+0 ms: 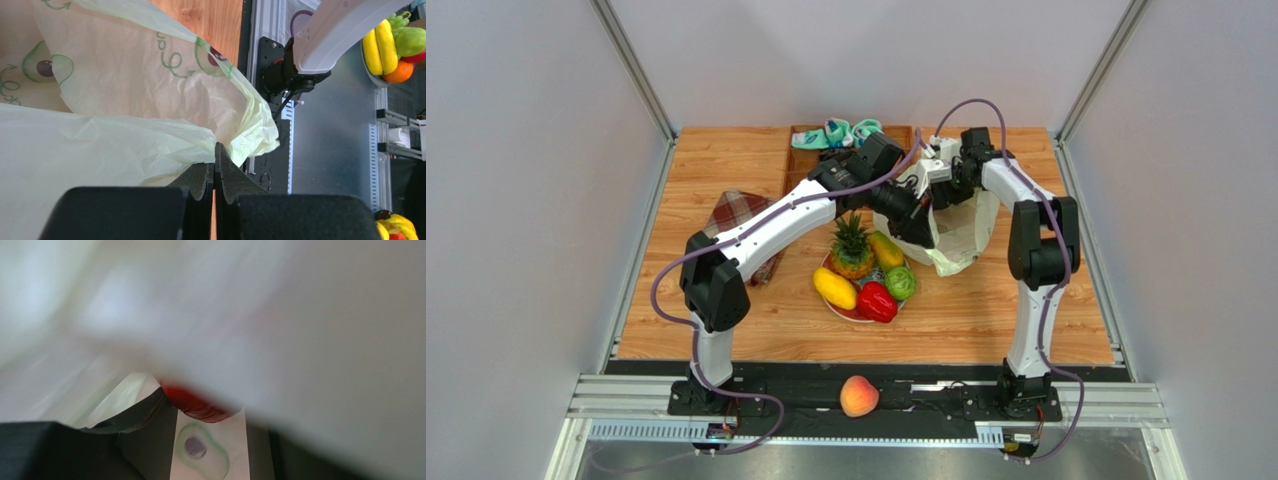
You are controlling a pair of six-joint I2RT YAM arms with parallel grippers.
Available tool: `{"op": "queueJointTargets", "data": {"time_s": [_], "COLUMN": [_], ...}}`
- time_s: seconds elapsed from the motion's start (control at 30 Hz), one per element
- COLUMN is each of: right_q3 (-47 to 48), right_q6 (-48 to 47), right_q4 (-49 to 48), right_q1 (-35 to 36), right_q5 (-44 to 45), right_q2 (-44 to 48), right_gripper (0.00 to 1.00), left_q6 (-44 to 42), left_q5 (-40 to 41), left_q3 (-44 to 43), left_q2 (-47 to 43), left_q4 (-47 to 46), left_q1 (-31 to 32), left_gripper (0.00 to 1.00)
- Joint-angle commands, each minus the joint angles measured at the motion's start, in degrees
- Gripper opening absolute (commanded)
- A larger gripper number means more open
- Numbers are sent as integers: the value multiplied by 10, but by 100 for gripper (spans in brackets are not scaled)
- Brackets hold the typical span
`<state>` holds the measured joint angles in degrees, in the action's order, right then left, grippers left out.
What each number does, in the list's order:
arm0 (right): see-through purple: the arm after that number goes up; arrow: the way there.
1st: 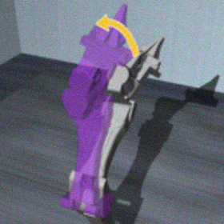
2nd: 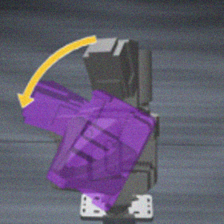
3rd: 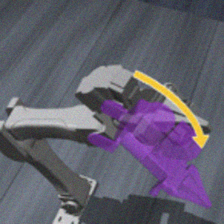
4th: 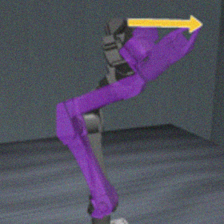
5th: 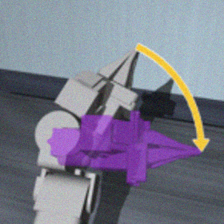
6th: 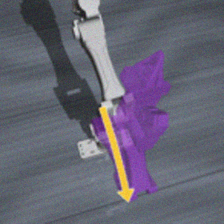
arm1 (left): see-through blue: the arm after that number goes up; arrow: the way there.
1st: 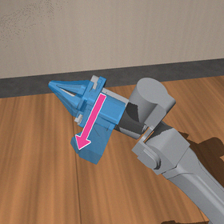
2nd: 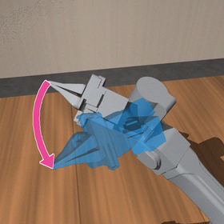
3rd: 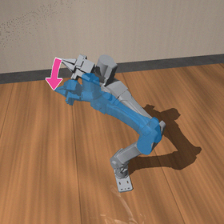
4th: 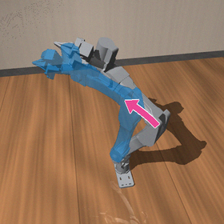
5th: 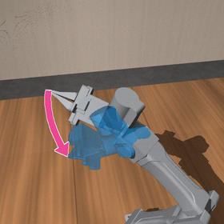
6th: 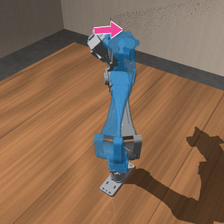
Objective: Take the fake fruits out of the plastic bag
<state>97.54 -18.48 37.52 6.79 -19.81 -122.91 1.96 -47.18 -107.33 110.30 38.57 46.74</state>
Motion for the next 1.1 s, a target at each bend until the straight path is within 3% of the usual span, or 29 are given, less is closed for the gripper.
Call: {"op": "queueJointTargets", "data": {"time_s": [0.0,0.23,0.43,0.47,0.53,0.57,0.67,0.87,1.07], "right_q3": [-46,-158,-147,-144,-133,-130,-125,-202,-238], "right_q6": [-22,-65,-86,-90,-96,-98,-130,-192,-222], "right_q4": [41,91,180,191,215,224,269,234,179], "right_q1": [-22,-37,-40,-41,-38,-34,14,200,314], "right_q5": [-76,-100,-96,-108,-130,-143,-138,-39,-26], "right_q2": [177,360,436,450,481,507,557,620,551], "right_gripper": [29,28,28,29,30,31,32,34,35], "left_q6": [-19,-19,-13,-13,1,12,29,49,38], "left_q5": [9,13,21,21,30,46,89,116,132], "left_q3": [-31,-51,-104,-154,-205,-218,-218,-185,-102], "left_q2": [9,20,55,70,99,96,62,-23,-110], "left_q4": [-7,-5,-21,-13,1,-9,-27,-31,-24], "left_q1": [-11,-30,-34,-35,-39,-48,-79,-162,-207], "left_gripper": [0,0,0,6,33,52,72,78,77]}}
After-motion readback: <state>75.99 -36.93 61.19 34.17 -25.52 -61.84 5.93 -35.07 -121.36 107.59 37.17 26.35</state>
